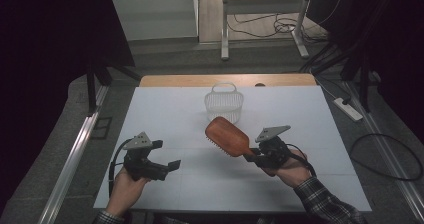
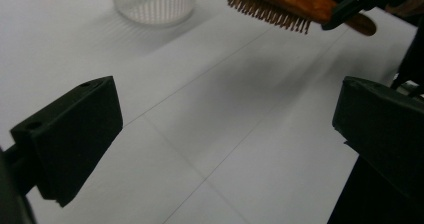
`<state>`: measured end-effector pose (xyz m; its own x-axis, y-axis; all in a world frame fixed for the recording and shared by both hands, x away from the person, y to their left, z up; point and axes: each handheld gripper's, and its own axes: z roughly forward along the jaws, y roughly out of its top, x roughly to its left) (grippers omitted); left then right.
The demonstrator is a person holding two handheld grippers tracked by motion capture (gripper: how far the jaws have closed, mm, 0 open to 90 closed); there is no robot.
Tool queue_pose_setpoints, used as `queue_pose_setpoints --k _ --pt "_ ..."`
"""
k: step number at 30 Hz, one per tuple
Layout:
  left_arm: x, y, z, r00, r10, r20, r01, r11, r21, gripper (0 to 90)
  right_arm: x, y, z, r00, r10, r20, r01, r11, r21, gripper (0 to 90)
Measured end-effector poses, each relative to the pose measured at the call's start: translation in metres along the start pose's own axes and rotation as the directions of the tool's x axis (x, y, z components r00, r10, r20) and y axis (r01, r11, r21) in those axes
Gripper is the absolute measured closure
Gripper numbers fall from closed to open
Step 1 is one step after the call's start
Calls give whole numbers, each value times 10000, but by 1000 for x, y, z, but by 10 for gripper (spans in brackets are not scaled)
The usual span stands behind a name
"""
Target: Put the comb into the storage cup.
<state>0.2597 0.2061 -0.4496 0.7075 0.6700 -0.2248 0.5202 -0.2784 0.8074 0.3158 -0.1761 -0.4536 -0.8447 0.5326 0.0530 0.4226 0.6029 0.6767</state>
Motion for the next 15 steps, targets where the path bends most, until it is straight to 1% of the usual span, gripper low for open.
queue_pose_setpoints --k 3,6,8,11,15 --pt "-2 8 4 9998 203 23 -203 9998 -27 0 0 0 -2 10000 35 29 -34 9999 -111 719" --pt "-4 17 9 9996 264 127 -263 9996 -38 0 0 1 -4 10000 40 89 -38 9997 -255 719" --pt "-5 21 14 9996 245 164 -245 9997 -32 0 -1 1 -5 9999 50 107 -47 9994 -334 719" --pt "-6 28 22 9998 181 72 -181 9998 82 0 -1 1 -7 9998 102 153 -95 9990 -443 719" --pt "-7 36 33 9996 -43 276 44 10000 -27 0 -2 2 -9 9997 151 197 -139 9980 -615 719"
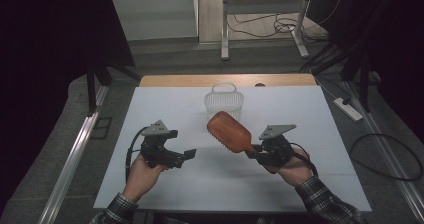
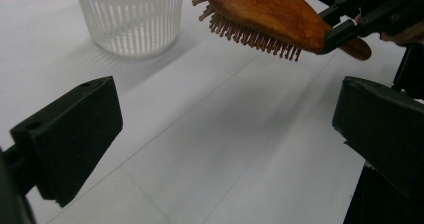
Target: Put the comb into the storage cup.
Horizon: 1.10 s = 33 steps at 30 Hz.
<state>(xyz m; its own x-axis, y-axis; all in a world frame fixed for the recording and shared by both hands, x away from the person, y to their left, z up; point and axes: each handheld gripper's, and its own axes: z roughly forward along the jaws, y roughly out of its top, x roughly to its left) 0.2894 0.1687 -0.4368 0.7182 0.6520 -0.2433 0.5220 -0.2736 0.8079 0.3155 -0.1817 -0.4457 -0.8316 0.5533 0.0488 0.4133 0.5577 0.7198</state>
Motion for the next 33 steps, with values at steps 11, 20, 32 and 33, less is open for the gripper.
queue_pose_setpoints --k 11,20,32,33 --pt "0 17 24 9987 -258 431 256 9997 59 0 0 2 -5 10000 89 24 -87 9986 -515 720" --pt "-1 27 42 9969 -498 610 497 9988 37 0 1 2 -6 10000 77 33 -74 9965 -828 719" --pt "-2 23 52 9892 -1075 992 1093 9939 -128 0 7 1 -1 10000 25 -52 -30 9946 -1036 719" --pt "-2 23 53 9875 -1158 1065 1173 9931 -78 0 8 1 -1 10000 14 -66 -21 9944 -1056 719"
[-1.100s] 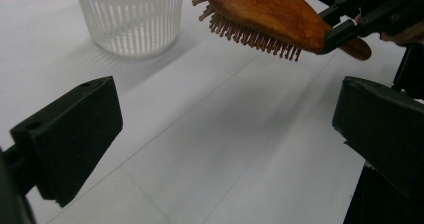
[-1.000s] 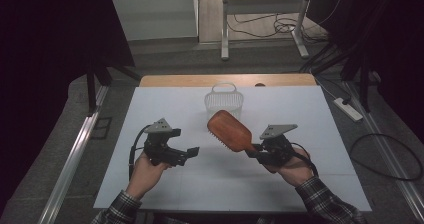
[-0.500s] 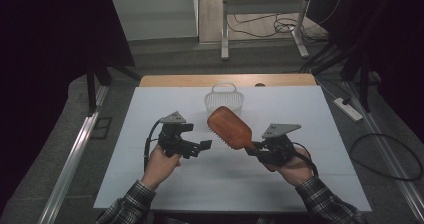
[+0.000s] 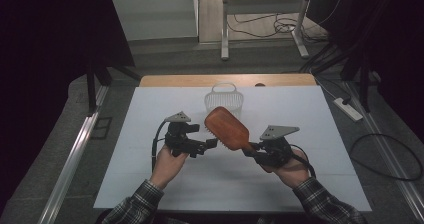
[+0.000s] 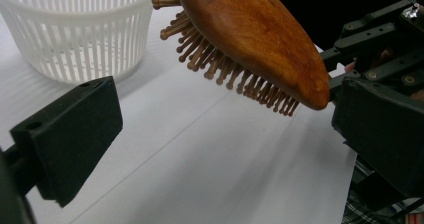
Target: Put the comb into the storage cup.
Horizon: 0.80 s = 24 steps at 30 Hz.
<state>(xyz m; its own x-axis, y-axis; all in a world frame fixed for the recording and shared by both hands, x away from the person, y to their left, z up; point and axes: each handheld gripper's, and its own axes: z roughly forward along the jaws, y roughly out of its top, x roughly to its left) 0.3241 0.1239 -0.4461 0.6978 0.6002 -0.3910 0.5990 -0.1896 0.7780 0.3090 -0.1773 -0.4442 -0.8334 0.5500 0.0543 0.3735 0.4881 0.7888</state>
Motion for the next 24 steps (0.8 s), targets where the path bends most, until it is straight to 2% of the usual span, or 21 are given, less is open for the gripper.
queue_pose_setpoints --k 3,13,24 --pt "0 0 2 9998 -178 90 178 9998 44 0 3 0 2 10000 -38 -66 38 10000 -74 719" --pt "-2 1 8 9989 -265 375 264 9996 46 0 11 0 9 9994 -157 -300 150 9996 -222 719" --pt "-2 3 13 9932 -767 880 779 9969 -107 0 18 2 10 9985 -238 -487 214 9985 -503 719"
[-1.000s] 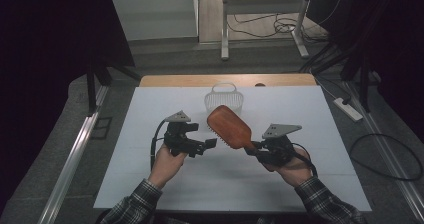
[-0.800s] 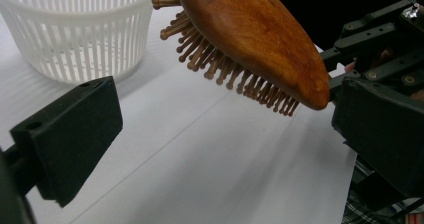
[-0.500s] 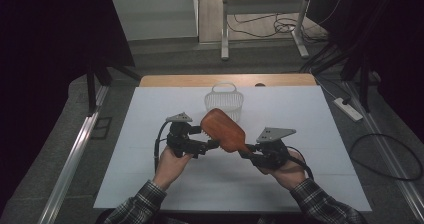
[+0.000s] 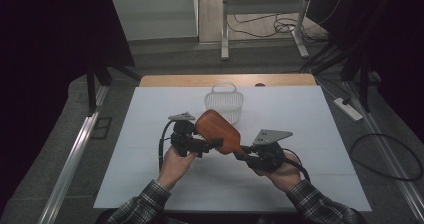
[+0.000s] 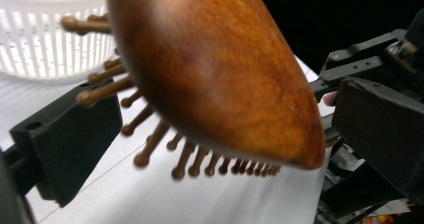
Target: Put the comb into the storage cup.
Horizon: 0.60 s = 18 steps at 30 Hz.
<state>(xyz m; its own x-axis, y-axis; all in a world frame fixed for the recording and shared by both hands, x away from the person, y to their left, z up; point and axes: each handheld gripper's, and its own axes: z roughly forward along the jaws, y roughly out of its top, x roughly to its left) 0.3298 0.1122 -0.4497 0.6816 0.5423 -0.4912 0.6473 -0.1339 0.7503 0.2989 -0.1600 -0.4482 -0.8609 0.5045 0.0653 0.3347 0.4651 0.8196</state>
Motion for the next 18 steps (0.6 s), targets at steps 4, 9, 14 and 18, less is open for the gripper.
queue_pose_setpoints --k 4,9,14,18 --pt "0 0 3 9998 -127 175 126 9999 38 0 2 0 1 10000 -56 -28 56 10000 -52 719" --pt "1 -1 6 9980 -426 475 429 9991 -37 0 4 1 1 9998 -182 -115 181 9998 -111 719" --pt "2 -2 4 9946 -799 669 812 9965 -182 128 6 0 2 9995 -289 -101 287 9995 -113 719" --pt "5 -3 1 9827 -1353 1263 1400 9897 -296 266 5 0 3 9994 -328 -78 327 9994 -120 719"
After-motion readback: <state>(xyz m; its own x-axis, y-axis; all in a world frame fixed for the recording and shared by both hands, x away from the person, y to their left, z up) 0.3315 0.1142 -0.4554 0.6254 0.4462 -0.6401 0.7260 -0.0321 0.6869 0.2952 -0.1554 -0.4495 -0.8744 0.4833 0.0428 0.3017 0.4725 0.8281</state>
